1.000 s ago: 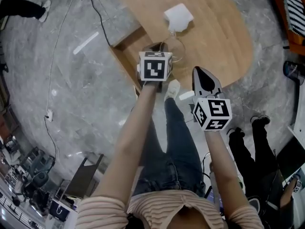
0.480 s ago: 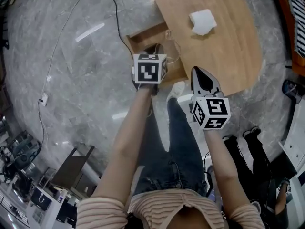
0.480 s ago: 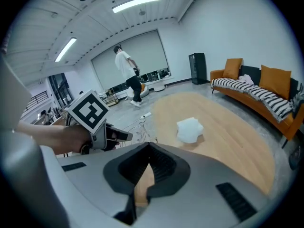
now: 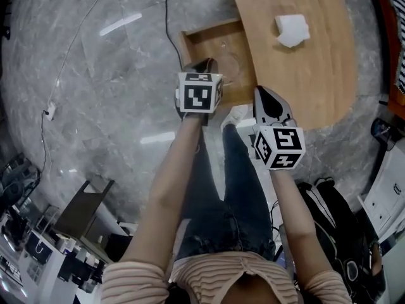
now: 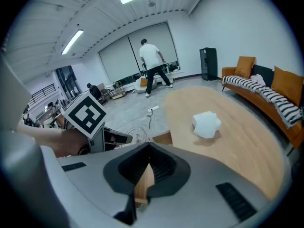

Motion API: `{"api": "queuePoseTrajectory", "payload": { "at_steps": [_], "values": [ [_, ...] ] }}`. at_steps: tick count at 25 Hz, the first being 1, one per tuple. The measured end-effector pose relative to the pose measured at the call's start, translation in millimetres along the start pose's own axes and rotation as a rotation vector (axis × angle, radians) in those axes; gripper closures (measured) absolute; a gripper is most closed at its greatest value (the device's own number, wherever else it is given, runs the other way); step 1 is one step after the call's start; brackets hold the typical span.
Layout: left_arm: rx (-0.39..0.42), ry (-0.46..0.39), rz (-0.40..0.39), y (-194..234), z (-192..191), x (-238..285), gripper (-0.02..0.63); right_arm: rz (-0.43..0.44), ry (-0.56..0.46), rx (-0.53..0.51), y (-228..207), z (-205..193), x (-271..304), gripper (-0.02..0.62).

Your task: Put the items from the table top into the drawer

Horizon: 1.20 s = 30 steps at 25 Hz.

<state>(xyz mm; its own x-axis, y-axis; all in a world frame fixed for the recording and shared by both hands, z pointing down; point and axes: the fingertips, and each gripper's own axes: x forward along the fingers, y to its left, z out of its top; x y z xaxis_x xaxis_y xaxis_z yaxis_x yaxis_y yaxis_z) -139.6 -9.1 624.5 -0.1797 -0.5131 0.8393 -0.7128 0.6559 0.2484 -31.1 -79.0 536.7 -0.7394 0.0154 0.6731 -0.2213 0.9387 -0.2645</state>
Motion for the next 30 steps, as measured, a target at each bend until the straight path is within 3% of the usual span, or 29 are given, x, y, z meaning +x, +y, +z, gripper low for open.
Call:
{"api": "queuePoseTrajectory", "payload": {
  "at_steps": [18,30],
  "values": [
    [-0.024,0.11,-0.026,14.8,-99.1,32.5,0.578,0.011,0.129,-0.058,17.5,-67.2,30.0,0.586],
    [0.099,0.125,-0.022,2.5,-132.1,72.8,0.579,0.023,0.194,-0.06,16.6,-107.8,43.6,0.586]
  ]
}}
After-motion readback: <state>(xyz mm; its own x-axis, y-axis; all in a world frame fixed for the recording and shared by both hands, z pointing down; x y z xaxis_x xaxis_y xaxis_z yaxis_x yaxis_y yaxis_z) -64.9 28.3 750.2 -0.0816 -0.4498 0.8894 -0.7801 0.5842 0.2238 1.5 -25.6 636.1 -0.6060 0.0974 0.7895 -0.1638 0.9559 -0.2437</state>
